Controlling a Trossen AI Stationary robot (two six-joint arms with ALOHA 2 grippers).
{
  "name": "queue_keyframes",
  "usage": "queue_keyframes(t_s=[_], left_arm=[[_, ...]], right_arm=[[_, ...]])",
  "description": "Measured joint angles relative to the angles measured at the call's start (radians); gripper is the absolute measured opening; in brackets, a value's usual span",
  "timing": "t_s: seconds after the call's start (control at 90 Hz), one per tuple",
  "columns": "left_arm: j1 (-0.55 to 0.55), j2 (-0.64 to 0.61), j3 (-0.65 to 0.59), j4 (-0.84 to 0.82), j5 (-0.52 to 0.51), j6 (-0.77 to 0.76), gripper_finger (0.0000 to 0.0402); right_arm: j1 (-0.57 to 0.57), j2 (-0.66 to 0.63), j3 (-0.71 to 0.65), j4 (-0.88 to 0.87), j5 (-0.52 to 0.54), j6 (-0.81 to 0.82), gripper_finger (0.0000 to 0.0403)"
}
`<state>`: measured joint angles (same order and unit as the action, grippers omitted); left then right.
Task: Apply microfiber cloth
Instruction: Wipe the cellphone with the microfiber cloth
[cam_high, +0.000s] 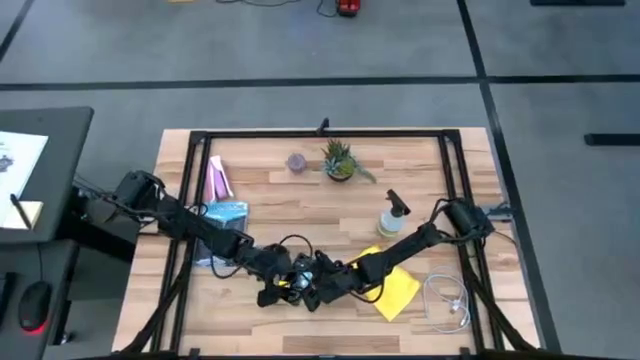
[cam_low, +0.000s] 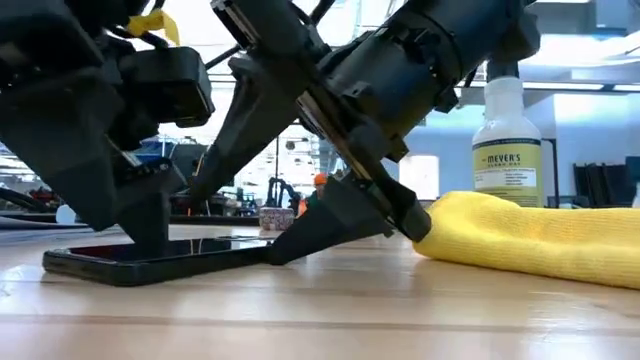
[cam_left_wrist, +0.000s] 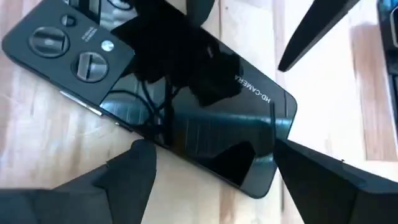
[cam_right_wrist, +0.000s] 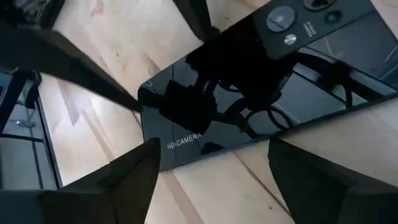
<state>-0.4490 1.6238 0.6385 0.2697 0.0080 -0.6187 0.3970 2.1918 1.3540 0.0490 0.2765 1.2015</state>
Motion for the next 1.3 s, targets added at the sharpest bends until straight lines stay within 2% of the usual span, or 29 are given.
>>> queue_keyframes(t_s=[0.133,0.4,1.022,1.3], left_arm=[[-0.021,0.0,-0.03,0.061,-0.047,-0.03,0.0301],[-0.028,0.0,-0.042,0.074,-0.103,-0.053,0.0301],[-0.035,0.001,-0.043,0.087,-0.132,-0.086,0.0301],[-0.036,0.002,-0.043,0.097,-0.135,-0.09,0.0301]], right_arm=[[-0.009,0.001,-0.002,0.023,-0.002,0.0,0.0286],[-0.009,-0.022,-0.007,0.059,-0.002,-0.029,0.0286],[-0.015,-0.051,-0.007,0.039,0.008,-0.059,0.0286],[-0.01,-0.056,-0.002,0.142,-0.001,-0.109,0.0286]])
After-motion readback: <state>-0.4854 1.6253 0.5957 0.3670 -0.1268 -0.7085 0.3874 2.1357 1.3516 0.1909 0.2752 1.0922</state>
